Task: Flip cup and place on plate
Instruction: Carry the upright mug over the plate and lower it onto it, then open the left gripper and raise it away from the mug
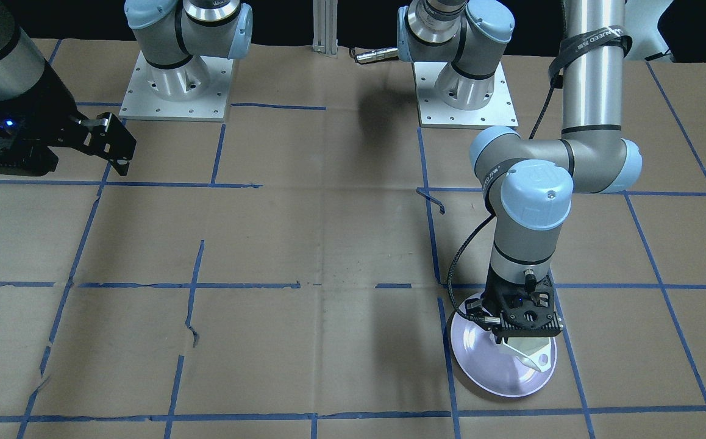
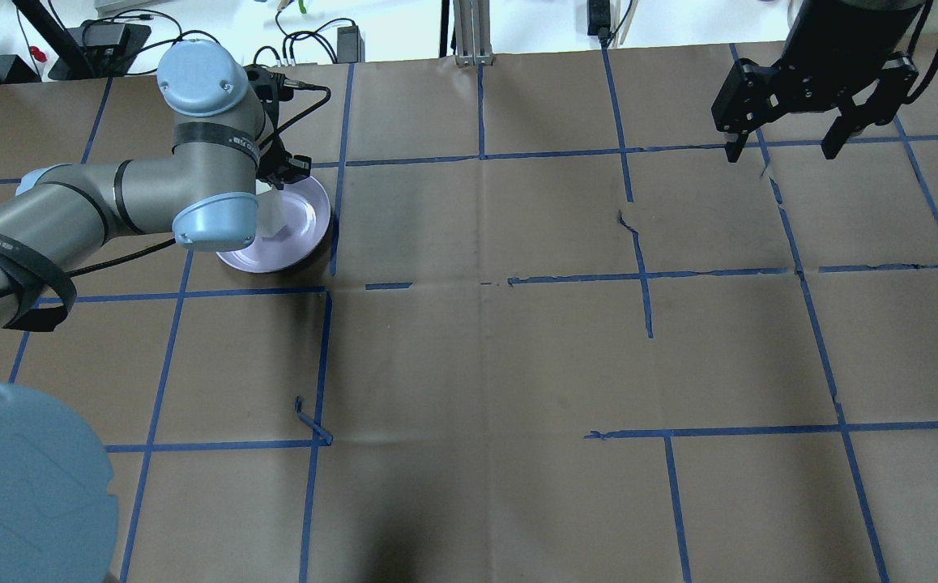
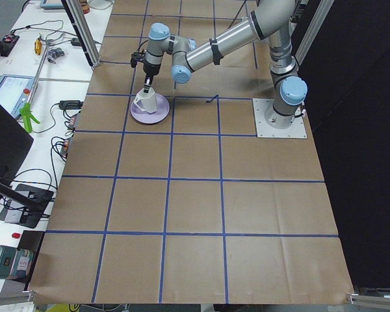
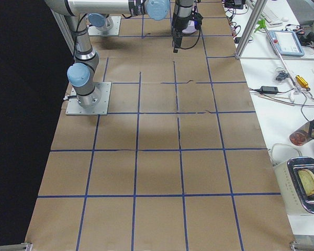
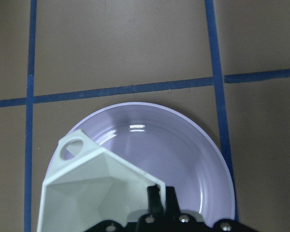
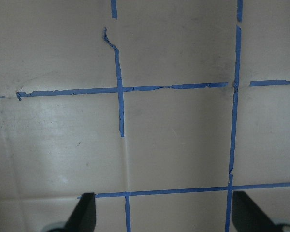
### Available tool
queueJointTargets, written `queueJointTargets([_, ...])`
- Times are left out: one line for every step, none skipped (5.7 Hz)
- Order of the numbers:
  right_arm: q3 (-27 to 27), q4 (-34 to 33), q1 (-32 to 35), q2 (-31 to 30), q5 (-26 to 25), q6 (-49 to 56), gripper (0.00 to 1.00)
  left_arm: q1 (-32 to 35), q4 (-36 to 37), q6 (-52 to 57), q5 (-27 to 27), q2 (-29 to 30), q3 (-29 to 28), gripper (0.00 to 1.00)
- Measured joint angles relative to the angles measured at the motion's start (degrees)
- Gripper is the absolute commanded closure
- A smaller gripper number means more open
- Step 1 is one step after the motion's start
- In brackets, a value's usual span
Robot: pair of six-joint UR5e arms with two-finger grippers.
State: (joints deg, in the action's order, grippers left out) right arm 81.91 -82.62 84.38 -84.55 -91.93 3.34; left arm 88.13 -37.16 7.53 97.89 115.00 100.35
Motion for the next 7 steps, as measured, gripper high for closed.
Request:
queueJointTargets([0.0, 0.0, 0.0, 0.0, 0.0, 0.0, 0.0, -0.04, -0.06, 0.08, 0.03, -0.1, -0.22, 0.01])
queueJointTargets([0.0, 0.0, 0.0, 0.0, 0.0, 0.0, 0.0, -0.06, -0.32, 0.14, 0.17, -0.74, -0.82, 0.01])
queueJointTargets([0.0, 0.0, 0.0, 0.0, 0.0, 0.0, 0.0, 0.08, -1.41, 0.13, 0.25, -2.12, -1.16, 0.01])
queueJointTargets([0.0, 0.0, 0.0, 0.01, 0.0, 0.0, 0.0, 0.34, -6.37, -0.33, 0.22, -5.16, -2.29, 0.01])
queueJointTargets([0.0, 0.0, -0.03, 0.01, 0.0, 0.0, 0.0, 0.67, -15.55, -1.97, 0.02, -9.04, -4.71, 0.01])
queueJointTargets([0.0, 0.0, -0.04, 0.01, 0.0, 0.0, 0.0, 1.18, -26.31, -4.45, -1.7, -12.57, -7.76, 0.01])
queueJointTargets([0.0, 0.0, -0.04, 0.01, 0.0, 0.0, 0.0, 1.68, -36.94, -6.55, -5.38, -15.55, -10.75, 0.01])
